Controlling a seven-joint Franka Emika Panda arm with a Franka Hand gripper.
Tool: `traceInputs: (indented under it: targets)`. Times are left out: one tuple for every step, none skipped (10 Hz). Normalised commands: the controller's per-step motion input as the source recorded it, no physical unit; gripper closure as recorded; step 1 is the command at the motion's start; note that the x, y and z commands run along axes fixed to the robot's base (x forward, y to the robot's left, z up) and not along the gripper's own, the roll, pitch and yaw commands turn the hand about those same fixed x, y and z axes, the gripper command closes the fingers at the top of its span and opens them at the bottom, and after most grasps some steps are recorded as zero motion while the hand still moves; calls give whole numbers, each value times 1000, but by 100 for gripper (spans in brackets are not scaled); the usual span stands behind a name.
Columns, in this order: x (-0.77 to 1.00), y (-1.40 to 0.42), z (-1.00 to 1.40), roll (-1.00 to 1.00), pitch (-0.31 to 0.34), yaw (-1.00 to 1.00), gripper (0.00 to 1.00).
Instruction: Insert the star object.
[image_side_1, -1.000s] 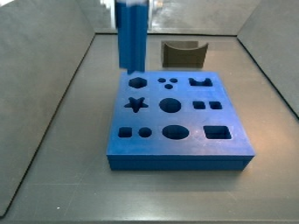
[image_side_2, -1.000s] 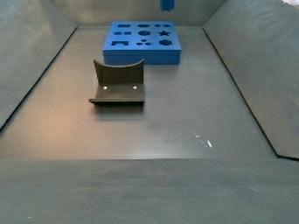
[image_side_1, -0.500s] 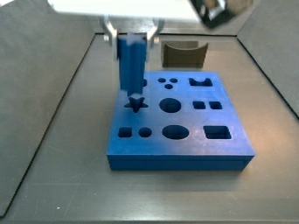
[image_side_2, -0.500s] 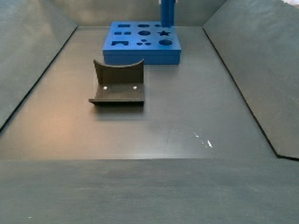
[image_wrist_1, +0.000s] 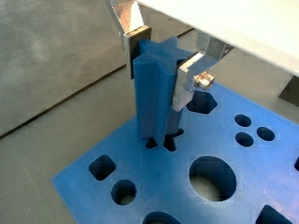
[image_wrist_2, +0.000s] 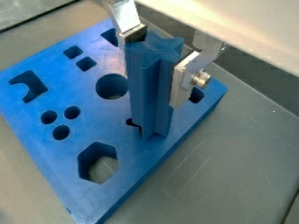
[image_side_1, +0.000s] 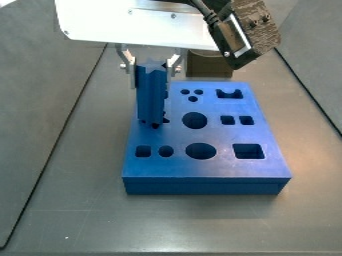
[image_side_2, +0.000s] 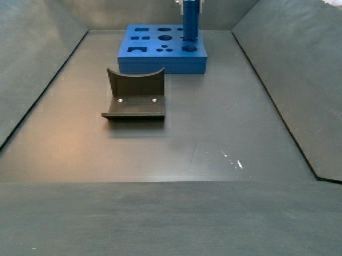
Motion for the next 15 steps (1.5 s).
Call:
traceInputs:
  targets:
    - [66, 0, -460, 70, 0, 246, 100]
    - [274, 0, -426, 151, 1, 471, 100]
    - [317, 0, -366, 211, 26, 437, 100]
    - [220, 0, -343, 236, 0, 446, 100]
    - [163, 0, -334, 283, 0, 491, 100]
    - [160, 0, -417, 344, 0, 457, 100]
    - [46, -31, -643, 286, -51, 426, 100]
    - [0, -46, -700, 243, -114, 397, 100]
    - [-3, -9, -680, 243, -151, 471, 100]
    - [0, 0, -797, 176, -141, 380, 100]
    - [11, 0, -854, 0, 0, 131, 100]
    - [0, 0, -891, -134, 3, 0, 100]
    - [0, 0, -886, -139, 0, 0, 100]
    - [0, 0, -986, -77, 17, 0, 100]
    - [0, 0, -980, -40, 74, 0, 100]
